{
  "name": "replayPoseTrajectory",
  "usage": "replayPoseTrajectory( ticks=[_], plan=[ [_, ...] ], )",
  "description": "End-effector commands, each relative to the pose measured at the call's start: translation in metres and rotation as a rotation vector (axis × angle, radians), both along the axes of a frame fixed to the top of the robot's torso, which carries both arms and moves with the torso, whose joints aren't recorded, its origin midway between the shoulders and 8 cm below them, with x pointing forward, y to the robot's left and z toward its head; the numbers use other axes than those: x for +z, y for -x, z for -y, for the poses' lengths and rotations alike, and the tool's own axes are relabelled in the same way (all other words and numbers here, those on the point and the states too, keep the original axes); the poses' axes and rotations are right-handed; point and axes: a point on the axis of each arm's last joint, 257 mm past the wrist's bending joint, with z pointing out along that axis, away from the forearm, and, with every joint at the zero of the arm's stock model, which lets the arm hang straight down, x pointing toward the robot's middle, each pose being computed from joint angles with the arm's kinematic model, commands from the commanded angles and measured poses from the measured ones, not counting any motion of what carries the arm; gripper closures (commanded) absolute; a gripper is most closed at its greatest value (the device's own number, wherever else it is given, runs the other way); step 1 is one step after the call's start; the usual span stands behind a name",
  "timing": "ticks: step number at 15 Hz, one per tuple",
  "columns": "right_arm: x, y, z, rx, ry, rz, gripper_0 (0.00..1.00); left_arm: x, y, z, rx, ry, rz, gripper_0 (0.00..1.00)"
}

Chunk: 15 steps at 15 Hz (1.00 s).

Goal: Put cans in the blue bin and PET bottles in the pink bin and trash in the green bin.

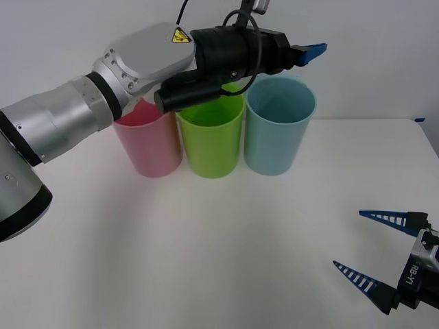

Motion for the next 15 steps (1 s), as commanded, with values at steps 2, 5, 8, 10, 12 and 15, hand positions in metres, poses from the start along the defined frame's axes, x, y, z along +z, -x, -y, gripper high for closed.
replayPoseTrajectory(
  ticks=[2,5,8,10,12,15],
  plan=[
    [0.0,0.0,0.0,0.0,0.0,0.0,0.0,0.027,0.007,-0.014,-0.056,0.044,0.017,0.0],
    [0.0,0.0,0.0,0.0,0.0,0.0,0.0,0.046,0.026,-0.049,-0.148,0.076,0.04,0.0],
    [0.0,0.0,0.0,0.0,0.0,0.0,0.0,0.051,0.05,-0.088,-0.183,0.095,0.055,0.0],
    [0.0,0.0,0.0,0.0,0.0,0.0,0.0,0.05,0.068,-0.113,-0.222,0.098,0.068,0.0],
    [0.0,0.0,0.0,0.0,0.0,0.0,0.0,0.048,0.085,-0.145,-0.227,0.099,0.085,0.0],
    [0.0,0.0,0.0,0.0,0.0,0.0,0.0,0.043,0.112,-0.184,-0.238,0.099,0.109,0.0]
  ],
)
